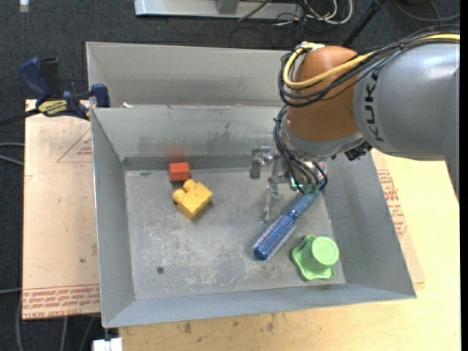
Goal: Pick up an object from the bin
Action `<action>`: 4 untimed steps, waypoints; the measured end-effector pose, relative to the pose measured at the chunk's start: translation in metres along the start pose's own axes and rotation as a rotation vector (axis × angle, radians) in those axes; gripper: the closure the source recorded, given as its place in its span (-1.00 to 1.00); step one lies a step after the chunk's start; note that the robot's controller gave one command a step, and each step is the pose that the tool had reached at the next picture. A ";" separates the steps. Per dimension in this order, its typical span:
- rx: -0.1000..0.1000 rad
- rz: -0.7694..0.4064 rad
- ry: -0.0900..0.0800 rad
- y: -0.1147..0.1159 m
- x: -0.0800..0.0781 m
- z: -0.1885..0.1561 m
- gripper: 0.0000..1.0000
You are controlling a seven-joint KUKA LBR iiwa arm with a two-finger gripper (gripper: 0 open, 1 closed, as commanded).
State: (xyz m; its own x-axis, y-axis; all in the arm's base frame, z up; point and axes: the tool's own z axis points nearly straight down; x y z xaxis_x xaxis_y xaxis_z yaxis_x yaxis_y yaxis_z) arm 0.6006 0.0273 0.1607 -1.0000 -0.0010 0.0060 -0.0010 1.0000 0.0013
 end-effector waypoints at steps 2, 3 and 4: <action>0.003 -0.670 -0.028 -0.089 0.032 0.085 -1.00; 0.001 -0.670 -0.008 -0.093 0.038 0.091 1.00; 0.006 -0.638 -0.015 -0.087 0.038 -0.063 1.00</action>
Offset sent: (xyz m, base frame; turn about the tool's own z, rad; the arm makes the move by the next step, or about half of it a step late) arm -0.0177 -0.1037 -0.0678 -0.3192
